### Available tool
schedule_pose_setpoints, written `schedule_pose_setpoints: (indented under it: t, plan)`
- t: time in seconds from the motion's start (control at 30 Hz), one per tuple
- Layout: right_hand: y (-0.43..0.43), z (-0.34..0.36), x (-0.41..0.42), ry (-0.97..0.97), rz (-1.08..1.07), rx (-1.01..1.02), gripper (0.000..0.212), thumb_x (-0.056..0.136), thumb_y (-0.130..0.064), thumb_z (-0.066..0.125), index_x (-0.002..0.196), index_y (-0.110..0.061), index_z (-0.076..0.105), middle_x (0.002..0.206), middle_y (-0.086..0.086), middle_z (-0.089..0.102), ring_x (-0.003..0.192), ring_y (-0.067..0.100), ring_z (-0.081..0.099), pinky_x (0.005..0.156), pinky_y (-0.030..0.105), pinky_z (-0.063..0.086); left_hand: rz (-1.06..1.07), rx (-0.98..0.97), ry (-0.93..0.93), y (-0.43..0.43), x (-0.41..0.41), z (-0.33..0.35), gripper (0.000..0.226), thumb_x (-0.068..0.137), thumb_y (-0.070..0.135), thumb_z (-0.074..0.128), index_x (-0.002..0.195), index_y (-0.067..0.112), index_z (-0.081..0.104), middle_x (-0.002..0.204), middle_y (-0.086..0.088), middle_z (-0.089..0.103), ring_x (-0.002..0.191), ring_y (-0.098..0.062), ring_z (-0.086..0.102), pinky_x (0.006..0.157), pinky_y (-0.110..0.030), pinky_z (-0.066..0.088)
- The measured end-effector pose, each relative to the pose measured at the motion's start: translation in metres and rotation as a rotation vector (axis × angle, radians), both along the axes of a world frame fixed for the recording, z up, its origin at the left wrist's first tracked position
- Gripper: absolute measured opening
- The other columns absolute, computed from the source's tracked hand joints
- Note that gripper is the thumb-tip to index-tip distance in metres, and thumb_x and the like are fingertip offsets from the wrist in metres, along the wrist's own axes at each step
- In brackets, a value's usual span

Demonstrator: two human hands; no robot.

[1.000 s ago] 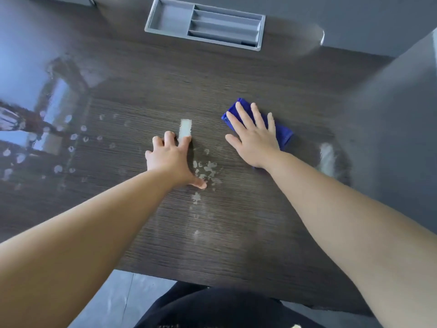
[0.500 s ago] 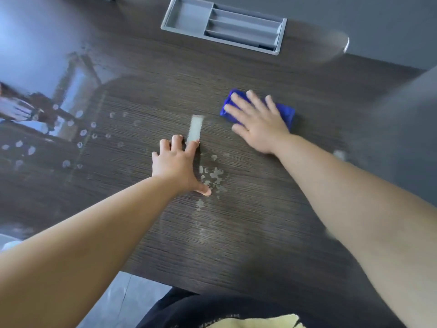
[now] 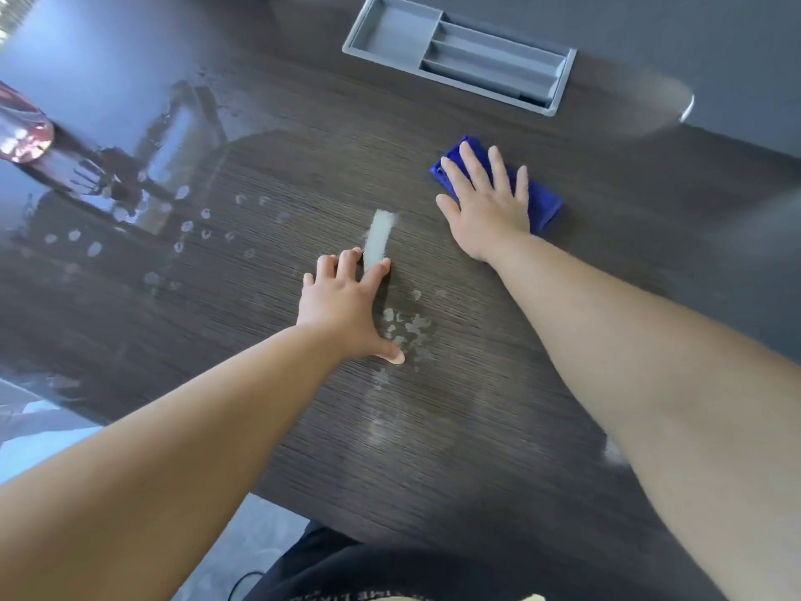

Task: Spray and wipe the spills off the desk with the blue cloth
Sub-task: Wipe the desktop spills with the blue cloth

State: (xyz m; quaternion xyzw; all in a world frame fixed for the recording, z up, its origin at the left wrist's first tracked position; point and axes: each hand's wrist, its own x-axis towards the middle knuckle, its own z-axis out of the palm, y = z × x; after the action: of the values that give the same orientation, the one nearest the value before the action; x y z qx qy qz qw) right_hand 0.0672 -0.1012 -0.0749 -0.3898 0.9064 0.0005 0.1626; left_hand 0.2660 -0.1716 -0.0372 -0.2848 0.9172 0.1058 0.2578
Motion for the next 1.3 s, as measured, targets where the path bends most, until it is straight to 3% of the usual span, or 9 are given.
schedule_pose_setpoints:
  t: [0.07, 0.27, 0.37, 0.5, 0.7, 0.9, 0.97, 1.13, 1.3]
  plan:
    - [-0.017, 0.001, 0.031, 0.014, -0.057, 0.012, 0.059, 0.098, -0.053, 0.013, 0.150, -0.032, -0.004, 0.159, -0.004, -0.014, 0.145, 0.028, -0.015, 0.113, 0.055, -0.008, -0.004, 0.004, 0.009, 0.000, 0.001, 0.000, 0.125, 0.048, 0.073, 0.074, 0.148, 0.036, 0.009, 0.153, -0.003, 0.009, 0.136, -0.029, 0.015, 0.113, -0.044, 0.024]
    - [0.002, 0.002, 0.043, -0.042, 0.469, -0.045, 0.053, 0.099, -0.050, 0.023, 0.149, -0.037, 0.010, 0.159, -0.011, -0.003, 0.146, 0.020, -0.008, 0.115, 0.049, -0.006, 0.135, 0.118, 0.191, -0.021, 0.015, 0.009, 0.077, 0.068, 0.060, 0.071, 0.134, 0.032, 0.043, 0.143, 0.001, 0.030, 0.132, -0.024, 0.024, 0.099, -0.038, 0.038]
    - [-0.002, 0.000, 0.024, -0.020, 0.243, -0.023, 0.051, 0.100, -0.047, 0.020, 0.149, -0.038, 0.009, 0.159, -0.012, -0.003, 0.146, 0.020, -0.008, 0.116, 0.049, -0.005, 0.236, 0.073, 0.240, -0.049, 0.029, 0.009, 0.062, 0.075, 0.051, 0.070, 0.128, 0.025, 0.050, 0.137, -0.005, 0.035, 0.130, -0.029, 0.025, 0.102, -0.042, 0.037]
    - [-0.035, 0.001, 0.083, 0.000, -0.041, 0.011, 0.060, 0.098, -0.053, 0.017, 0.150, -0.031, -0.001, 0.159, -0.004, -0.013, 0.145, 0.029, -0.014, 0.113, 0.057, -0.008, 0.287, -0.026, 0.134, -0.081, 0.044, 0.004, 0.080, 0.070, 0.058, 0.070, 0.136, 0.026, 0.038, 0.144, -0.008, 0.026, 0.135, -0.032, 0.019, 0.103, -0.047, 0.034]
    - [-0.019, 0.005, 0.085, -0.032, 0.605, -0.004, 0.052, 0.099, -0.047, 0.027, 0.149, -0.039, 0.012, 0.159, -0.013, -0.001, 0.147, 0.019, -0.007, 0.115, 0.048, -0.007, 0.149, -0.140, 0.075, -0.125, 0.068, 0.001, 0.107, 0.059, 0.074, 0.067, 0.146, 0.034, 0.019, 0.153, -0.005, 0.012, 0.141, -0.031, 0.007, 0.115, -0.050, 0.015]
    - [-0.072, -0.003, 0.091, 0.025, -0.036, -0.025, 0.055, 0.099, -0.050, 0.019, 0.150, -0.034, 0.006, 0.159, -0.009, -0.006, 0.146, 0.024, -0.010, 0.115, 0.053, -0.007, 0.179, -0.043, 0.053, -0.141, 0.079, -0.003, 0.115, 0.052, 0.078, 0.066, 0.146, 0.034, 0.018, 0.152, -0.003, 0.015, 0.137, -0.032, 0.016, 0.108, -0.050, 0.027]
    - [-0.084, -0.002, 0.124, 0.002, -0.014, -0.026, 0.059, 0.098, -0.053, 0.021, 0.150, -0.032, 0.003, 0.159, -0.007, -0.009, 0.145, 0.027, -0.012, 0.112, 0.055, -0.008, 0.174, -0.044, 0.055, -0.141, 0.079, -0.004, 0.116, 0.051, 0.078, 0.067, 0.146, 0.033, 0.019, 0.151, -0.002, 0.016, 0.136, -0.032, 0.018, 0.107, -0.050, 0.029]
    - [-0.066, 0.005, 0.108, -0.043, 0.494, -0.033, 0.053, 0.099, -0.046, 0.031, 0.149, -0.036, 0.015, 0.159, -0.013, 0.002, 0.147, 0.020, -0.005, 0.114, 0.049, -0.007, 0.136, -0.064, 0.042, -0.144, 0.081, -0.007, 0.116, 0.054, 0.081, 0.062, 0.148, 0.033, 0.015, 0.153, -0.003, 0.014, 0.137, -0.032, 0.017, 0.108, -0.049, 0.027]
    - [-0.112, -0.001, 0.070, -0.016, -0.063, -0.006, 0.053, 0.099, -0.049, 0.021, 0.150, -0.037, 0.008, 0.159, -0.012, -0.007, 0.146, 0.021, -0.010, 0.115, 0.052, -0.006, 0.080, -0.084, 0.000, -0.145, 0.079, -0.007, 0.116, 0.056, 0.083, 0.058, 0.148, 0.029, 0.013, 0.153, -0.005, 0.014, 0.136, -0.033, 0.018, 0.105, -0.049, 0.031]
